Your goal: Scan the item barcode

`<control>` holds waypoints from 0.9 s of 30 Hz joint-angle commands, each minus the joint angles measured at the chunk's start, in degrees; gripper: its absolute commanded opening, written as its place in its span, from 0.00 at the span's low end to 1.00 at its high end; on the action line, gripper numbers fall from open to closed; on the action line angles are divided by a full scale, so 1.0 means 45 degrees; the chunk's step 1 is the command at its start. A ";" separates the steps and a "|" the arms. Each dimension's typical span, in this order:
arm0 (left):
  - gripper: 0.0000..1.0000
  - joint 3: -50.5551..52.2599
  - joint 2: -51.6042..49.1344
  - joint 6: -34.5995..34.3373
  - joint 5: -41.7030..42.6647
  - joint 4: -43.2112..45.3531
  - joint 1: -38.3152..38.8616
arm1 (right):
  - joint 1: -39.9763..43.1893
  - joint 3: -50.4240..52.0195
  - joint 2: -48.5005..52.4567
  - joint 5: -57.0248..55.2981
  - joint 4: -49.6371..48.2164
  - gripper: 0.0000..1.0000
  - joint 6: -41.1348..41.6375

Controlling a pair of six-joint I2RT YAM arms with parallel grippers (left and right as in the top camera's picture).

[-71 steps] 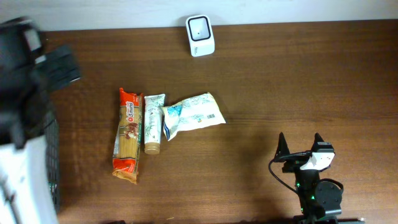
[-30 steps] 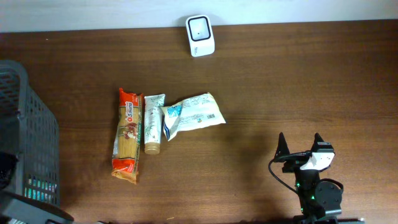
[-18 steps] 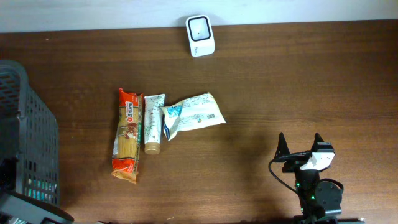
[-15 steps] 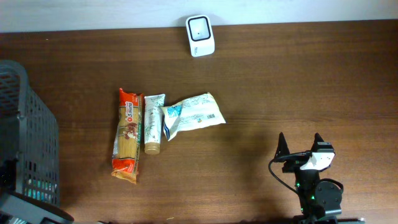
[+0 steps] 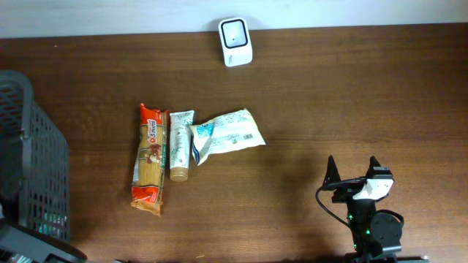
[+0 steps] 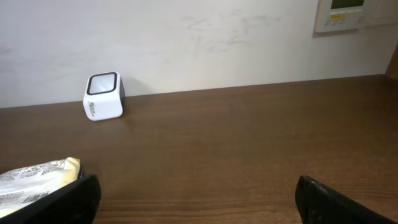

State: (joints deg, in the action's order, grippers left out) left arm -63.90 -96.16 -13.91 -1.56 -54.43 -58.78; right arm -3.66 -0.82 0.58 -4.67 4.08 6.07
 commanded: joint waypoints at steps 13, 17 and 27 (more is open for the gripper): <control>0.00 -0.2579 -0.0102 0.0117 -0.0063 -0.1098 -0.0034 | 0.0068 0.0112 -0.0083 -0.0019 0.0029 0.99 0.0049; 0.00 -0.5513 -0.0102 0.0121 -0.0024 -0.2696 -0.0024 | 0.0068 0.0112 -0.0083 -0.0019 0.0024 0.99 0.0049; 0.00 -1.3138 0.0087 0.0874 0.2229 -0.5712 0.3279 | 0.0068 0.0112 -0.0083 -0.0019 0.0029 0.99 0.0049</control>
State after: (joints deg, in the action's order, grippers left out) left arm -117.62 -97.06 -12.34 3.16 -77.95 -50.04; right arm -3.66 -0.82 0.58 -4.67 4.08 6.07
